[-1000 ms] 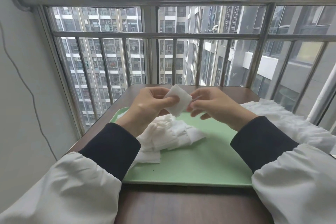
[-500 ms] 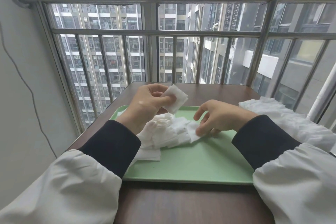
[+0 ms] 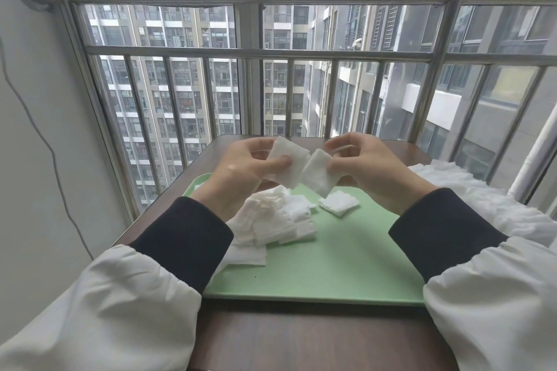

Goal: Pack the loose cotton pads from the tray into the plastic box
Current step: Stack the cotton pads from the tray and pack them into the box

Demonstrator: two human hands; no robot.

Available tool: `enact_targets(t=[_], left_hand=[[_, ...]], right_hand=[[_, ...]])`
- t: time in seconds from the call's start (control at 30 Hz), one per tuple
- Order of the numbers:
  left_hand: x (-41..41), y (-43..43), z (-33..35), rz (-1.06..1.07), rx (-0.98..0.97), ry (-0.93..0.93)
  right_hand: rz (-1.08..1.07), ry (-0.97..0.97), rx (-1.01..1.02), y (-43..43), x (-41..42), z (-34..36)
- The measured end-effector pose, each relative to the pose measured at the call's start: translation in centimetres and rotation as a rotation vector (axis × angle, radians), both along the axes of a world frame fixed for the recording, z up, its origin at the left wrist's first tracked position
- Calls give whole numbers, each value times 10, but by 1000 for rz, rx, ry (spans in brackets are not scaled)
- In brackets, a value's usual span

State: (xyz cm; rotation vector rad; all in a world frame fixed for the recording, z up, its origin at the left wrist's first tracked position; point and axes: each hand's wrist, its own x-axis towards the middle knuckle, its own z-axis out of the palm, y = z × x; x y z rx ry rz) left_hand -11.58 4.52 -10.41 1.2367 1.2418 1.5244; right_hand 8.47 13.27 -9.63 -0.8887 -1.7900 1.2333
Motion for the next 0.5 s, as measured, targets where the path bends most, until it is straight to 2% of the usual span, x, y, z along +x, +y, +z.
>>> enact_targets(t=[0.2, 0.4, 0.5], left_hand=[[4, -3, 1, -161, 49, 104], [2, -2, -1, -169, 53, 130], [4, -1, -2, -140, 45, 91]], right_hand=[[82, 134, -111, -4, 0, 1], [274, 209, -149, -11, -3, 3], [268, 169, -131, -9, 1, 6]])
